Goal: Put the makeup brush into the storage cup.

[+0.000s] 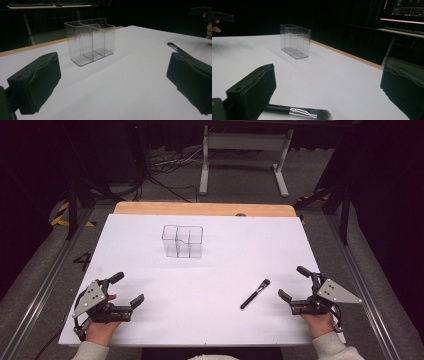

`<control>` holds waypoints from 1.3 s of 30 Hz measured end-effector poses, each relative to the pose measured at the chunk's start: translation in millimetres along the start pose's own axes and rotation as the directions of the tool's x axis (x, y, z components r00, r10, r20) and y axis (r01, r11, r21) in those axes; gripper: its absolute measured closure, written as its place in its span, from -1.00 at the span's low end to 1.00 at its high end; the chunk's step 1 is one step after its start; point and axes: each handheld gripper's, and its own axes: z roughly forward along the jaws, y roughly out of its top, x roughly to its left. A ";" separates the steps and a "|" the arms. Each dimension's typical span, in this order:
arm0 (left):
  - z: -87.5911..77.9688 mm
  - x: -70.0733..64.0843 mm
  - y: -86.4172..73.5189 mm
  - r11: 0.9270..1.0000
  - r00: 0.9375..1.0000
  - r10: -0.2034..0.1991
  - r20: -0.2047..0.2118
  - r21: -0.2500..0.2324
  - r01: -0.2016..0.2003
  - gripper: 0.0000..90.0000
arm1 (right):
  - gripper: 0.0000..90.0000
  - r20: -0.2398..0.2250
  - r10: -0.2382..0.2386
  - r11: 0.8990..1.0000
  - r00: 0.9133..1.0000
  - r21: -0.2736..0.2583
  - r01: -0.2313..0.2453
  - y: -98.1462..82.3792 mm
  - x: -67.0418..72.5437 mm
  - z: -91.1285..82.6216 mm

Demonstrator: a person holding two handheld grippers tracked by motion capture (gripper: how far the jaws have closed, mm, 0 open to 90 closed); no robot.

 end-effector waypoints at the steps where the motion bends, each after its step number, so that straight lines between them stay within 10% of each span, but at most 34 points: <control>1: 0.0 0.0 0.0 1.000 1.000 -0.003 -0.001 0.000 0.003 -1.00 | -0.99 0.000 0.000 1.000 1.000 0.000 0.000 0.0 0.0 0.0; 30: -2.3 1.6 0.9 1.000 1.000 0.005 -0.007 0.003 -0.004 -1.00 | -0.85 -0.029 0.091 0.991 0.995 0.096 -0.088 34.5 9.2 4.3; 39: 1.2 -1.4 2.2 1.000 1.000 0.018 0.024 0.013 -0.018 -1.00 | -0.79 -0.024 0.126 0.970 0.992 0.211 -0.118 47.9 16.3 15.4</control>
